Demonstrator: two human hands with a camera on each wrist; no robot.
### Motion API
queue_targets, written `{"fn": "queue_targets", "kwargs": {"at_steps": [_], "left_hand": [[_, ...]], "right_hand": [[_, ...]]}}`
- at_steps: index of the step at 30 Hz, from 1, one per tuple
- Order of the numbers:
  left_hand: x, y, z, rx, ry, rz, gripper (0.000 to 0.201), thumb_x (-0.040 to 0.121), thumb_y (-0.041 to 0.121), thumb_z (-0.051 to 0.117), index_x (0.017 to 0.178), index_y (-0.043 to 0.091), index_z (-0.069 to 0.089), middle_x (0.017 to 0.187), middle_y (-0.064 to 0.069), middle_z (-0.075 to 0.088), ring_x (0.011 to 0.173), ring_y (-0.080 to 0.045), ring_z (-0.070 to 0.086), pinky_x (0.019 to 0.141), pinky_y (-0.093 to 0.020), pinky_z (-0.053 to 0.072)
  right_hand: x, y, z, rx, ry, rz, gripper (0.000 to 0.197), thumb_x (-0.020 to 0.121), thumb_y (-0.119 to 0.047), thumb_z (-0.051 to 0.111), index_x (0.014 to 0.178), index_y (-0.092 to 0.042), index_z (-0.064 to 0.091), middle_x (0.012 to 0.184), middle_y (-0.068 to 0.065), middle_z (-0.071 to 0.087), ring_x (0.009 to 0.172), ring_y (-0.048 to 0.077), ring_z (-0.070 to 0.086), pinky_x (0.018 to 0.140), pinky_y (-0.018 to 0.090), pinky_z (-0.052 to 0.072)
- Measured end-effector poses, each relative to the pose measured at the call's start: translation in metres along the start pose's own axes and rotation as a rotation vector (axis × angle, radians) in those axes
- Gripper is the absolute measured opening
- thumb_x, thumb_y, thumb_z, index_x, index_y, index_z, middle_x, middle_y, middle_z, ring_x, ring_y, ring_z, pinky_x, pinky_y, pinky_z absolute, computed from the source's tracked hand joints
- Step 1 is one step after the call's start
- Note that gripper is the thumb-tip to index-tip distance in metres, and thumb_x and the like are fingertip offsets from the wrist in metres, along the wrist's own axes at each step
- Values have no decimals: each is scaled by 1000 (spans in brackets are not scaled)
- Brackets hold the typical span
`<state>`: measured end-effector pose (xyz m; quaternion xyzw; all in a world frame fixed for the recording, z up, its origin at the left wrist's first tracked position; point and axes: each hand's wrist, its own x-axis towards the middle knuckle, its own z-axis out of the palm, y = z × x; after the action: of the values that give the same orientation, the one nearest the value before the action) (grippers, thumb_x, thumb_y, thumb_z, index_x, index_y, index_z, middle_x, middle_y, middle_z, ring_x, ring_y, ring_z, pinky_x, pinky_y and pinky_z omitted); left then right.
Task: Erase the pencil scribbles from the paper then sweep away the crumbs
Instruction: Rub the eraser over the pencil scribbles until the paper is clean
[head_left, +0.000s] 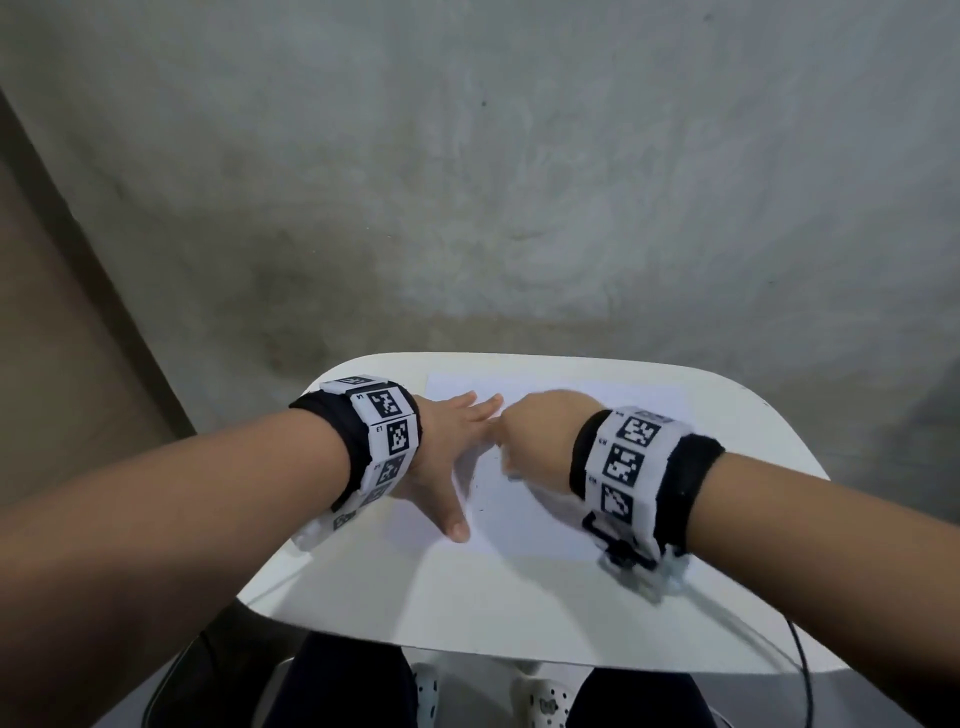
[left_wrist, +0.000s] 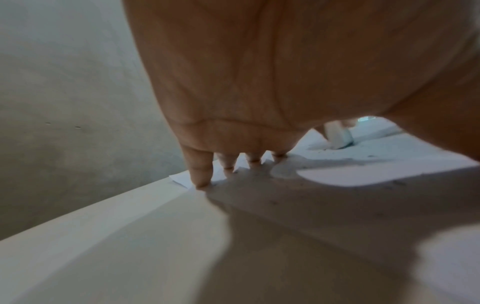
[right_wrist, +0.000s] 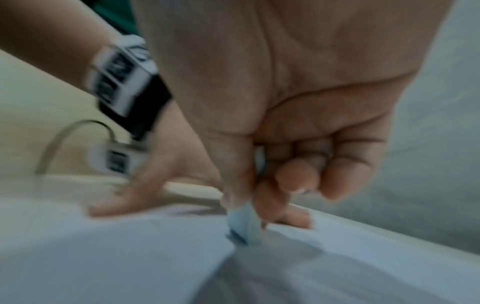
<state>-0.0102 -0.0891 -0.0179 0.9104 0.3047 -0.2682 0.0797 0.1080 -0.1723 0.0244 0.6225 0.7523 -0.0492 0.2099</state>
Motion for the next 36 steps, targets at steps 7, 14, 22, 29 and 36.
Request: {"fn": "queue_targets", "kwargs": {"at_steps": [7, 14, 22, 29, 36], "left_hand": [[4, -3, 3, 32, -17, -1, 142, 50, 74, 73, 145, 40, -27, 154, 16, -32, 145, -12, -24, 117, -58, 10], [5, -3, 4, 42, -24, -4, 141, 53, 73, 73, 144, 39, -29, 153, 17, -33, 144, -11, -24, 118, -56, 10], [5, -3, 3, 36, -35, -4, 141, 53, 72, 74, 143, 40, -29, 152, 17, -34, 144, -10, -25, 118, -55, 7], [6, -3, 2, 36, -35, -6, 142, 52, 73, 75, 144, 40, -29, 152, 17, -34, 144, -10, -25, 118, -55, 6], [4, -2, 1, 38, -37, -3, 141, 54, 71, 76, 144, 40, -28, 153, 17, -34, 144, -11, -25, 119, -54, 6]], "right_hand": [[-8, 13, 8, 28, 20, 48, 12, 91, -21, 51, 94, -14, 61, 84, -2, 60, 80, 21, 58, 69, 30, 44], [-13, 22, 15, 69, 62, 48, 14, 87, -22, 52, 79, -15, 61, 79, -1, 63, 78, 24, 57, 61, 28, 39], [-17, 22, 15, 42, 56, 49, 15, 88, -21, 51, 87, -15, 64, 78, -1, 61, 80, 24, 58, 67, 29, 44], [-22, 26, 17, 56, 40, 56, 16, 86, -21, 52, 71, -19, 54, 68, -3, 53, 74, 25, 52, 59, 26, 36], [-26, 17, 24, 22, 41, -22, 11, 87, -21, 51, 80, -18, 59, 72, -3, 55, 74, 24, 52, 56, 25, 35]]}}
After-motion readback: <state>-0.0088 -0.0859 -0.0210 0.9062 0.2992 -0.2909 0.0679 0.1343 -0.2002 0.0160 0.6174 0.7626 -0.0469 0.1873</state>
